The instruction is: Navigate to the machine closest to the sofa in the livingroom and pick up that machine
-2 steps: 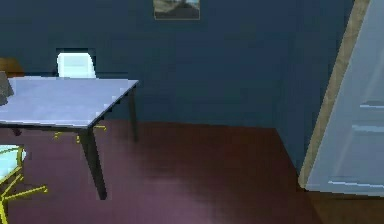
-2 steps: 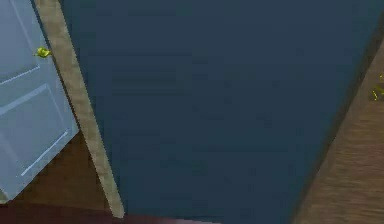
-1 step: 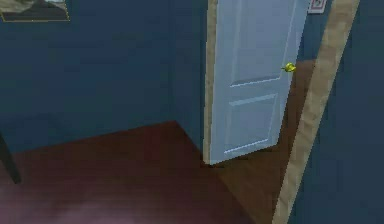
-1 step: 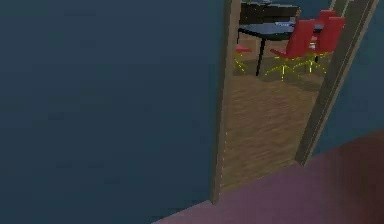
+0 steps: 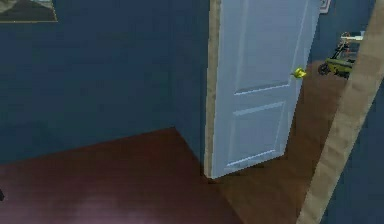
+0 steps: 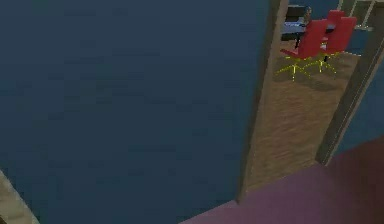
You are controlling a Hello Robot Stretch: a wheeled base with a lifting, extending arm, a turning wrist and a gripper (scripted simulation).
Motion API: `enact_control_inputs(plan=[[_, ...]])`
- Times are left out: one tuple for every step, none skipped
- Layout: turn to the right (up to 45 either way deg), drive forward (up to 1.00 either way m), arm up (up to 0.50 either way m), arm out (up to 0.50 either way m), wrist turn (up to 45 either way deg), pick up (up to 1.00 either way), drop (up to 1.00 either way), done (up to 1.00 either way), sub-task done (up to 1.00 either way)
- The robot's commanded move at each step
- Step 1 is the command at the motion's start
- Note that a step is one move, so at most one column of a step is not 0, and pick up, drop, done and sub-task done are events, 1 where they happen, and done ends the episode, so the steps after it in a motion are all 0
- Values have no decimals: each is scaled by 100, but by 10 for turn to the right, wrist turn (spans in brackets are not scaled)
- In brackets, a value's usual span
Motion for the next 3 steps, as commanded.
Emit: enact_control_inputs(plan=[[-90,0,0,0,0,0,0,0,0],[0,60,0,0,0,0,0,0,0],[420,0,0,0,0,0,0,0,0]])
